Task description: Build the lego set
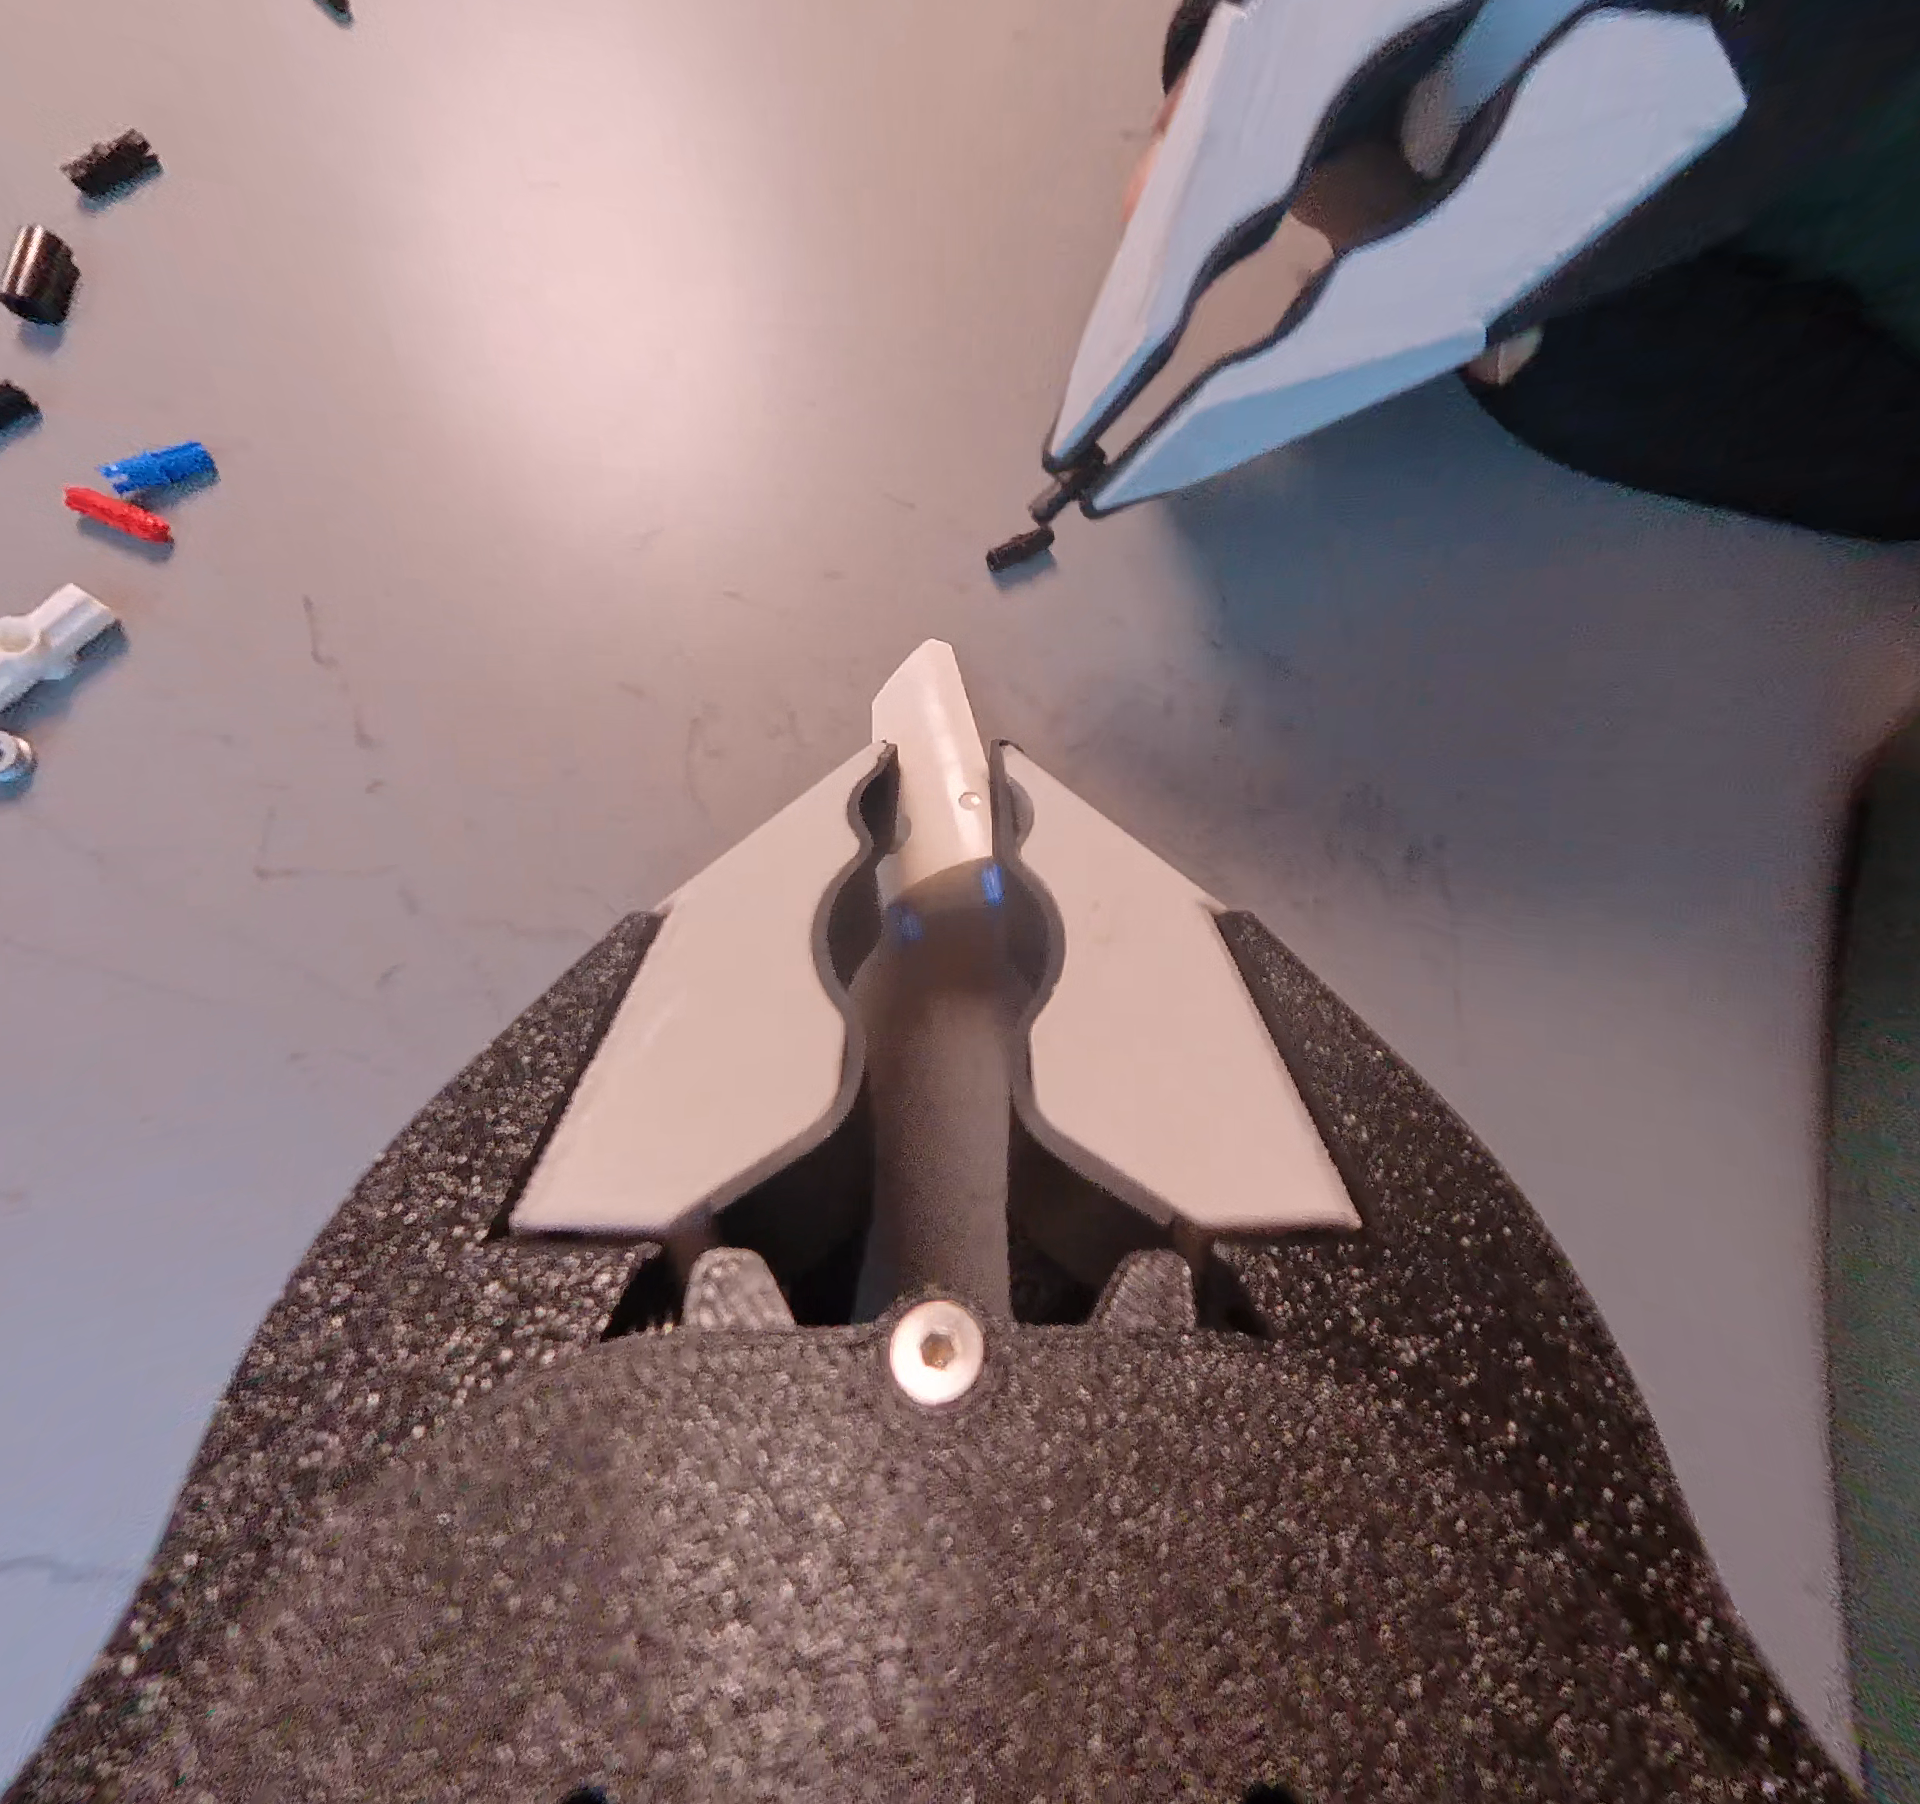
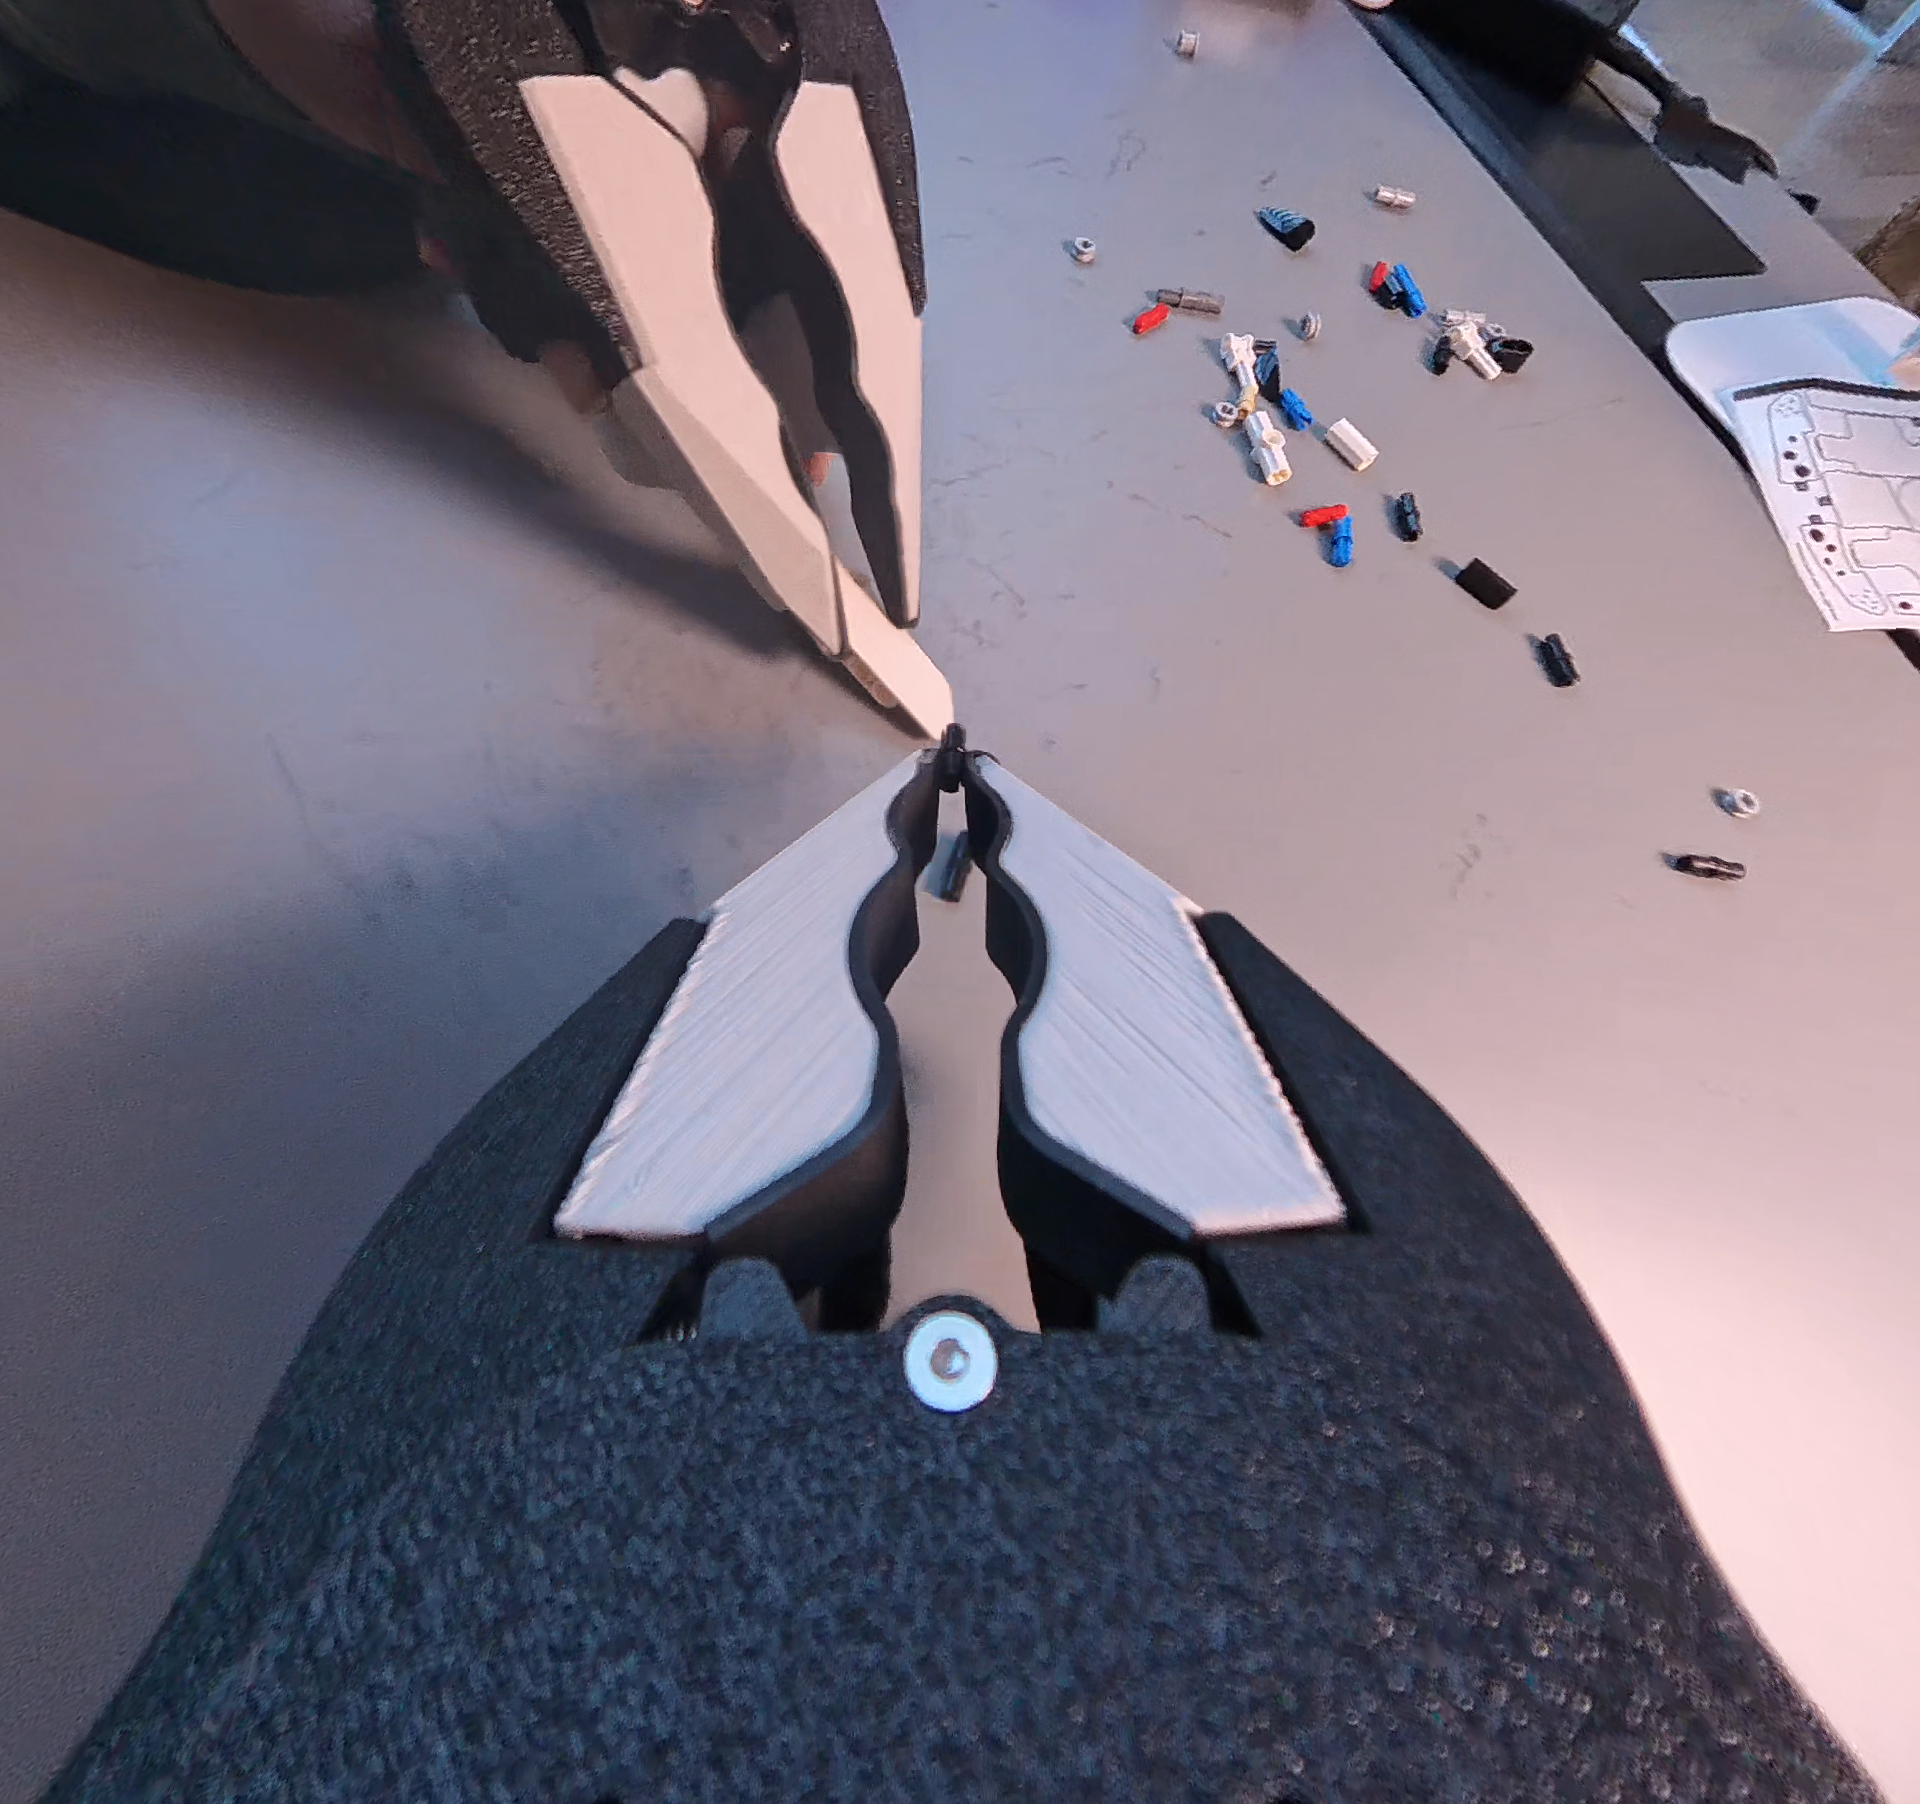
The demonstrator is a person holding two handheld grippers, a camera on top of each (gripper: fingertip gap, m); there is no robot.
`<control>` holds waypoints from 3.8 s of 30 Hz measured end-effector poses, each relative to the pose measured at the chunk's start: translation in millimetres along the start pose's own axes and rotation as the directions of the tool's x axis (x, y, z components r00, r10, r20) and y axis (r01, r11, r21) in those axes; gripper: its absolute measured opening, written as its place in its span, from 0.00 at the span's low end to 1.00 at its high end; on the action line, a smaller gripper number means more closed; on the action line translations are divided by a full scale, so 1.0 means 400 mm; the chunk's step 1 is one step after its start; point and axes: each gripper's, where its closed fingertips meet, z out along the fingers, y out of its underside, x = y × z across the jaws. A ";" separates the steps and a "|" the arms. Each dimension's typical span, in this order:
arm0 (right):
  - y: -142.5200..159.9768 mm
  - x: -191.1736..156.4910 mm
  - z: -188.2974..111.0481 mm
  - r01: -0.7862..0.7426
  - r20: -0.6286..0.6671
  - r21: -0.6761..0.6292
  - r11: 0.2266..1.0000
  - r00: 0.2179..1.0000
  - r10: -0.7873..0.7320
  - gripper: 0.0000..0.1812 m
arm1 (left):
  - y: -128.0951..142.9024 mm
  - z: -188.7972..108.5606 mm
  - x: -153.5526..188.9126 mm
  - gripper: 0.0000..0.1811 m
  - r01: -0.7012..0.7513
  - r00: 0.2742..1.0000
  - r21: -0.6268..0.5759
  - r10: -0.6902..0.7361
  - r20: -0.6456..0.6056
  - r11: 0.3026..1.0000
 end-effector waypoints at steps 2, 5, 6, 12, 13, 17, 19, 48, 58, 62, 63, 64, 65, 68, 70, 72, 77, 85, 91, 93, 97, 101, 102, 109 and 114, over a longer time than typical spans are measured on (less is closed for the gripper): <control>-0.003 -0.014 0.012 0.004 0.002 -0.014 1.000 1.000 -0.004 0.02 | -0.006 0.001 -0.004 0.09 0.099 0.995 0.012 -0.098 -0.030 0.995; -0.001 -0.028 0.034 0.002 -0.003 -0.043 0.999 1.000 -0.002 0.02 | -0.017 0.002 -0.010 0.09 0.226 0.972 0.026 -0.224 -0.073 0.974; 0.001 -0.029 0.041 -0.001 -0.008 -0.049 0.999 1.000 0.000 0.02 | -0.020 0.004 -0.010 0.09 0.255 0.964 0.029 -0.252 -0.085 0.967; 0.010 -0.014 0.061 -0.027 -0.040 -0.093 0.995 0.999 0.024 0.02 | -0.035 0.018 -0.006 0.09 0.313 0.945 0.029 -0.308 -0.112 0.949; 0.010 -0.011 0.061 -0.037 -0.044 -0.092 0.995 0.998 0.033 0.02 | -0.038 0.019 -0.006 0.09 0.320 0.942 0.030 -0.315 -0.117 0.947; 0.017 0.002 0.062 -0.073 -0.061 -0.104 0.992 0.996 0.067 0.02 | -0.044 0.020 -0.009 0.08 0.353 0.928 0.036 -0.345 -0.139 0.935; 0.016 0.003 0.063 -0.082 -0.063 -0.100 0.992 0.995 0.076 0.02 | -0.045 0.018 -0.010 0.07 0.364 0.923 0.040 -0.355 -0.147 0.931; -0.014 0.029 0.053 -0.103 -0.118 -0.038 0.994 0.988 0.098 0.02 | -0.060 -0.032 0.024 0.13 0.141 0.986 0.095 -0.130 -0.106 0.985; -0.014 -0.001 0.039 -0.043 -0.011 -0.003 0.999 0.999 0.043 0.02 | 0.012 -0.004 0.021 0.37 -0.180 0.983 -0.087 0.176 -0.052 0.980; -0.011 0.010 0.032 -0.054 -0.024 0.003 0.999 0.998 0.054 0.02 | 0.028 0.010 0.004 0.31 -0.231 0.972 -0.157 0.235 0.009 0.960; -0.012 0.012 0.030 -0.059 -0.025 0.009 0.998 0.998 0.059 0.02 | 0.028 0.011 0.005 0.31 -0.228 0.972 -0.157 0.233 0.012 0.961; -0.014 0.013 0.028 -0.065 -0.023 0.017 0.998 0.998 0.065 0.02 | 0.028 0.010 0.005 0.30 -0.220 0.974 -0.151 0.224 0.011 0.964; -0.018 0.013 0.026 -0.069 -0.016 0.030 0.997 0.997 0.070 0.02 | 0.027 0.009 0.005 0.30 -0.203 0.979 -0.139 0.206 0.006 0.969; -0.036 0.003 0.020 -0.059 0.007 0.078 0.995 0.998 0.059 0.02 | 0.013 -0.002 0.021 0.30 -0.088 0.993 -0.067 0.083 -0.084 0.994; -0.046 -0.005 0.018 -0.054 0.020 0.099 0.994 0.998 0.052 0.02 | -0.018 -0.020 0.041 0.30 -0.016 0.985 0.017 0.019 -0.174 1.000; -0.062 -0.011 0.011 -0.057 0.036 0.132 0.990 0.998 0.053 0.02 | -0.057 -0.045 0.063 0.30 0.040 0.967 0.106 -0.011 -0.256 0.994; -0.098 -0.013 -0.019 -0.099 0.075 0.209 0.973 0.994 0.085 0.02 | -0.111 -0.083 0.093 0.30 0.078 0.943 0.231 0.003 -0.332 0.970; -0.110 -0.020 -0.034 -0.126 0.117 0.233 0.964 0.988 0.101 0.02 | -0.117 -0.083 0.106 0.30 -0.009 0.958 0.267 0.085 -0.274 0.964; -0.108 -0.030 -0.038 -0.117 0.128 0.211 0.971 0.988 0.091 0.02 | -0.106 -0.076 0.114 0.29 -0.163 0.960 0.271 0.217 -0.179 0.948; -0.104 -0.029 -0.036 -0.116 0.120 0.196 0.974 0.988 0.094 0.02 | -0.102 -0.070 0.111 0.29 -0.213 0.958 0.266 0.255 -0.135 0.940; -0.086 -0.016 -0.029 -0.144 0.101 0.148 0.978 0.986 0.129 0.02 | -0.104 -0.058 0.129 0.02 -0.349 0.927 0.280 0.372 -0.035 0.895; -0.056 -0.040 -0.001 -0.151 0.120 0.066 0.986 0.982 0.142 0.02 | -0.115 -0.031 0.121 0.00 -0.524 0.851 0.178 0.506 0.142 0.833; -0.051 -0.031 -0.001 -0.169 0.110 0.055 0.984 0.981 0.162 0.02 | -0.110 -0.028 0.124 0.00 -0.497 0.868 0.183 0.485 0.110 0.848; -0.049 0.014 -0.019 -0.212 0.056 0.078 0.974 0.977 0.208 0.02 | -0.089 -0.039 0.118 0.00 -0.352 0.930 0.204 0.366 -0.033 0.913; -0.031 0.029 -0.013 -0.190 0.023 0.067 0.980 0.982 0.189 0.02 | -0.031 -0.068 0.174 0.17 -0.298 0.920 0.116 0.317 -0.232 0.948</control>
